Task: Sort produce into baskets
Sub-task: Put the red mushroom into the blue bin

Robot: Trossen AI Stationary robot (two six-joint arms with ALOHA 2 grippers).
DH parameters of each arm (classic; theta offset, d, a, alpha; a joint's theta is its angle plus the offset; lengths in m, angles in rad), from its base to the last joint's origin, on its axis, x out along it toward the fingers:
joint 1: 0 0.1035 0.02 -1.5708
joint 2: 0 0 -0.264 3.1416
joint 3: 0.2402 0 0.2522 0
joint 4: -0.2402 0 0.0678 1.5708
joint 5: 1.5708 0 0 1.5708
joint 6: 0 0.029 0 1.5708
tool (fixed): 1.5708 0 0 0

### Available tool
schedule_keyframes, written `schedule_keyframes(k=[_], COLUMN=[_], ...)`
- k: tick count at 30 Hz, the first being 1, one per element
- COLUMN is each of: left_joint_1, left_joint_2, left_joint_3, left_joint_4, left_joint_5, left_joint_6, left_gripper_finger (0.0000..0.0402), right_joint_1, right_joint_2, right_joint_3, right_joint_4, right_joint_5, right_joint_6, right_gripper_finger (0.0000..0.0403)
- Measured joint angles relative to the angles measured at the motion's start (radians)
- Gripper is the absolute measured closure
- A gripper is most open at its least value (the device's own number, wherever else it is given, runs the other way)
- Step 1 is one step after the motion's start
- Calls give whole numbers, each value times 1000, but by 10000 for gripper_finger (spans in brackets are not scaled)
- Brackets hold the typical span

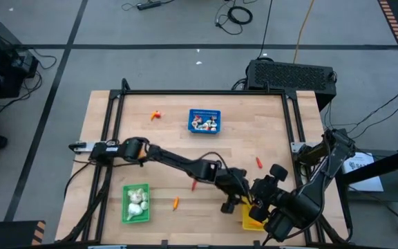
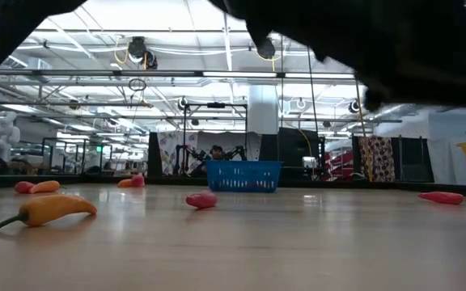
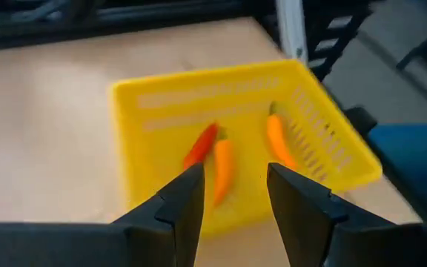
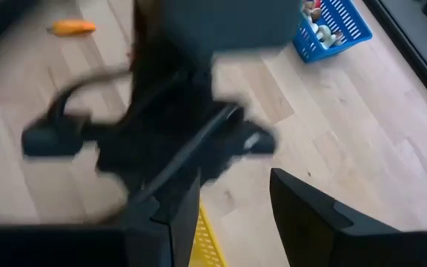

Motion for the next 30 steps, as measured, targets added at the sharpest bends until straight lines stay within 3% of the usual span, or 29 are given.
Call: schedule_keyframes(k=[7,13,17,26,30], left_joint_1=[51,74,120,379,526], left_joint_2=[-137,-242,-319,-732,-923], left_joint_3=[1,-11,-112,-610,-810], left_joint_4=[-332,-777,-924,-798,-737], left_joint_5=[-66,-332,-484,-489,-489], left_joint_6=[75,172,172,144,304], left_gripper_finger=[247,247,247,247,247], right_joint_1=[-35,-68,-81,-103,-115], right_joint_2=[0,0,0,0,0], right_joint_3=[0,0,0,0,0], right_joint_4=[2,2,3,3,2], right_joint_5=[-8,-34,-34,-28,-28], right_joint_6=[-43,-67,-94,-154,-176], right_gripper_finger=[248,248,248,248,248])
